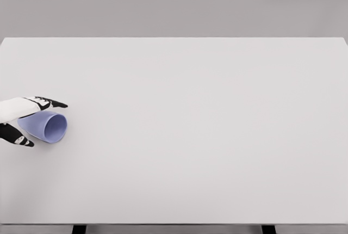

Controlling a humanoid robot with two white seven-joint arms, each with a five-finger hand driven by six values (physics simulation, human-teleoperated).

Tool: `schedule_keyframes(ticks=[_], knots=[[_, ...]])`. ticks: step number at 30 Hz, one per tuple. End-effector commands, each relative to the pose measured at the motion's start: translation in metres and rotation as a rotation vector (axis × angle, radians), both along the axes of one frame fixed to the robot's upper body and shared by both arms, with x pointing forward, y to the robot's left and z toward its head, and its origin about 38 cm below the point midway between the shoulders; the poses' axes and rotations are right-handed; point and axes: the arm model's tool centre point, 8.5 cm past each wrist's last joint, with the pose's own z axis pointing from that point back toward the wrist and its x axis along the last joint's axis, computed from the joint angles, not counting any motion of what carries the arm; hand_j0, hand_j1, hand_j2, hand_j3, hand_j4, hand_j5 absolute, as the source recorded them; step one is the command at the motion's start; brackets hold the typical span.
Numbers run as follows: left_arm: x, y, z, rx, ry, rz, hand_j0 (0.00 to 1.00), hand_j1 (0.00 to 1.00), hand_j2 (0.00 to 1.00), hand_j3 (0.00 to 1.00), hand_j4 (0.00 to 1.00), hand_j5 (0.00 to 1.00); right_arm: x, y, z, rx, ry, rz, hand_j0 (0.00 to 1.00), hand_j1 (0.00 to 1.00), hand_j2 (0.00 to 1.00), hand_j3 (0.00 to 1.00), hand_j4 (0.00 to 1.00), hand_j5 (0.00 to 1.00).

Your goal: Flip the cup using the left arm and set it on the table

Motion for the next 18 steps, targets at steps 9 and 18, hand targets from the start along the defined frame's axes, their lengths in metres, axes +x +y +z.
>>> schedule_keyframes(ticks=[9, 18], knots=[[-0.002, -0.006, -0.015, 0.009, 0.031, 0.013, 0.79, 0.79, 0.79, 0.79, 0.79, 0.79, -0.001, 0.0, 0.0, 0.0, 0.001, 0.001, 1.0, 1.0, 1.0, 1.0, 1.0, 1.0], [-0.008, -0.018, -0.014, -0.024, 0.044, -0.011, 0.6, 0.6, 0.6, 0.6, 0.6, 0.6, 0.0, 0.0, 0.0, 0.0, -0.001, 0.0, 1.0, 1.0, 1.0, 1.0, 1.0, 1.0]])
